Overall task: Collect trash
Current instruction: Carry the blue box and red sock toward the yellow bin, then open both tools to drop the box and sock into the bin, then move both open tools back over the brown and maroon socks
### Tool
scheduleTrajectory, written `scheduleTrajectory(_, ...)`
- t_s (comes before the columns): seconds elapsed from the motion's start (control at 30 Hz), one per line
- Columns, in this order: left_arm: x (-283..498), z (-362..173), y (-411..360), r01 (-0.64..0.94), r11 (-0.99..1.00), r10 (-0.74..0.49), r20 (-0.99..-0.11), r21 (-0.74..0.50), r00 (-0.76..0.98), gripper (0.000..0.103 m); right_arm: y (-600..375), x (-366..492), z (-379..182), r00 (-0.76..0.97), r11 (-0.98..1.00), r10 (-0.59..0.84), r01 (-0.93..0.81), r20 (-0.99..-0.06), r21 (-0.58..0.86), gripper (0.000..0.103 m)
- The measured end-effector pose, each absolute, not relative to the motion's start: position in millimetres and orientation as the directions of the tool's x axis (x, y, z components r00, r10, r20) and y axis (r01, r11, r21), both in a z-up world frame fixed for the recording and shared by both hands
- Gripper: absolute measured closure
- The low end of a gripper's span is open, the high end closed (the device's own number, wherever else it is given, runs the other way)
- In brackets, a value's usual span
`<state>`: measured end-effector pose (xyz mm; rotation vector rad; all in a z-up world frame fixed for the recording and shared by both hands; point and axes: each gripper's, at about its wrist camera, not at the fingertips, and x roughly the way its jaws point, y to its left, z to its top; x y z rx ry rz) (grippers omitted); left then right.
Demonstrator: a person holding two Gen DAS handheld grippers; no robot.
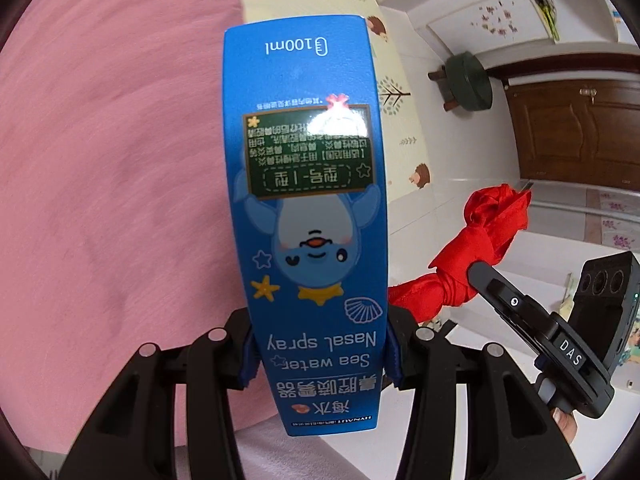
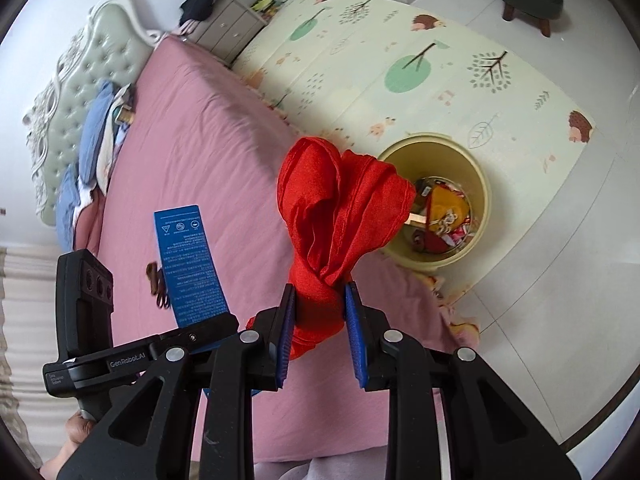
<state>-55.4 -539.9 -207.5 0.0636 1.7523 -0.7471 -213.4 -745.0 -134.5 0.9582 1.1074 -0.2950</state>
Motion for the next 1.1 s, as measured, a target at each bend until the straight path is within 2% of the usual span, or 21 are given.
scheduleTrajectory(0.43,-39.3,-231.0,-651.6,0.495,0.749,-0.271,-0.885,-0.44,-0.378,0.056,-809.8,-205.5,-160.1,0.423,0.563,0.198,0.689,-0.884,0.456,0.079)
scheduleTrajectory(0.53,-34.2,-236.6,-665.7,0.5,0.736,-0.279,-0.878,-0.456,-0.39,0.056,-821.6,-201.0,-168.1,0.402,0.559,0.201,0.702,-0.894,0.441,0.07)
scheduleTrajectory(0.6,-30.3,-242.7,-671.4,0.53,0.753,-0.212,-0.906,-0.39,-0.365,0.031,-827.7,-199.6,-171.6,0.386,0.549,0.195,0.719,-0.902,0.426,0.049)
scheduleTrajectory(0.63,-27.7,-241.5,-669.3,0.542,0.759,-0.199,-0.922,-0.36,-0.333,0.029,-830.7,-200.1,-171.9,0.38,0.542,0.18,0.731,-0.907,0.414,0.045)
scheduleTrajectory(0.7,-23.6,-242.6,-668.9,0.555,0.771,-0.164,-0.94,-0.311,-0.299,0.007,-835.4,-202.2,-173.1,0.379,0.523,0.173,0.747,-0.909,0.411,0.045)
scheduleTrajectory(1.1,-22.4,-230.6,-635.0,0.523,0.785,-0.197,-0.933,-0.334,-0.3,0.007,-825.2,-199.9,-163.1,0.412,0.514,0.197,0.729,-0.89,0.452,0.046)
